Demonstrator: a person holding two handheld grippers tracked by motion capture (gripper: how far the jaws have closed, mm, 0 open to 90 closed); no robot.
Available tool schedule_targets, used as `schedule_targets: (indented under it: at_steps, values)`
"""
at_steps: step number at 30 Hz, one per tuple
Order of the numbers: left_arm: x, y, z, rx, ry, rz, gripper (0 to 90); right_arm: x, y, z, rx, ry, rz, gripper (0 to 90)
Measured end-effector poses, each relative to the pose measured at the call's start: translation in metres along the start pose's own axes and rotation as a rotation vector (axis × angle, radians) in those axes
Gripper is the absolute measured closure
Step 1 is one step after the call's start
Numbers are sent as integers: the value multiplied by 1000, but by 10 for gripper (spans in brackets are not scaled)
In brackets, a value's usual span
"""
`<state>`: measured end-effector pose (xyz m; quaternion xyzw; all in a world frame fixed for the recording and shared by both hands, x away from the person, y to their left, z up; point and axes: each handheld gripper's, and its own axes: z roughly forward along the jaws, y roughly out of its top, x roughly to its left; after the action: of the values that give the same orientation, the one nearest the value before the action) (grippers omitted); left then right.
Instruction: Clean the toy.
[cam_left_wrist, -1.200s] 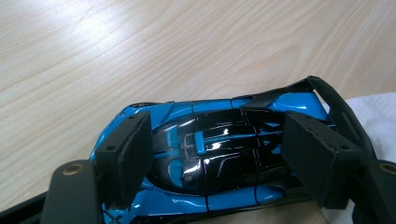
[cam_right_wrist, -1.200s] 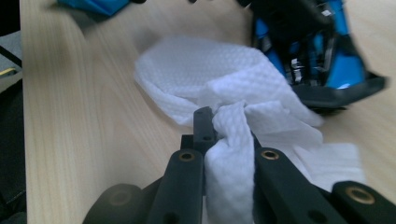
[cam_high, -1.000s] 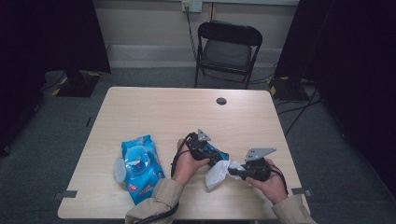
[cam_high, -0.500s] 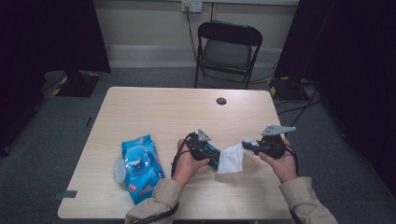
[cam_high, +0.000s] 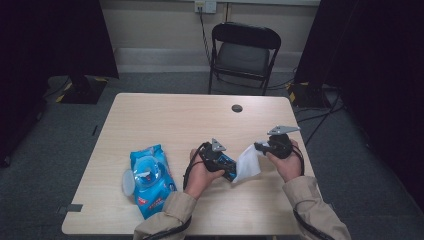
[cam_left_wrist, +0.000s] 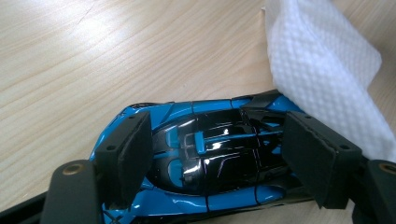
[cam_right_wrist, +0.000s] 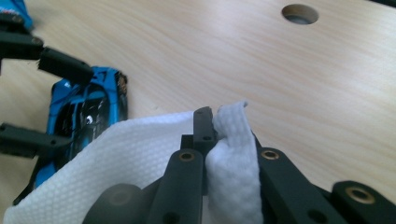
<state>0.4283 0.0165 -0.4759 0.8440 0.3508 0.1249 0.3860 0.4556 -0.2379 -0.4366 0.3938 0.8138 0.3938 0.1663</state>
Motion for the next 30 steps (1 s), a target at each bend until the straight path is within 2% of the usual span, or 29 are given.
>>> schedule_targets:
  at_steps: [3,10,16,20,23,27,30]
  values:
    - [0,0,0,-2,0,4,251,-2,6,-7,-31,-7,8,856]
    - [0,0,0,-1,2,1,251,-9,5,-20,-61,-22,28,856]
    - [-1,0,1,-4,-1,-4,251,-17,4,-30,-74,-52,56,856]
    - [-1,0,0,2,0,0,251,-19,6,-31,-70,-69,59,856]
    - [-1,0,1,-3,-3,-3,251,-18,8,-26,-61,-79,59,854]
    - [-1,0,1,-3,-3,-3,251,-14,10,-10,-57,-65,82,846]
    - [-1,0,0,0,1,0,251,-8,10,1,-41,-56,76,806]
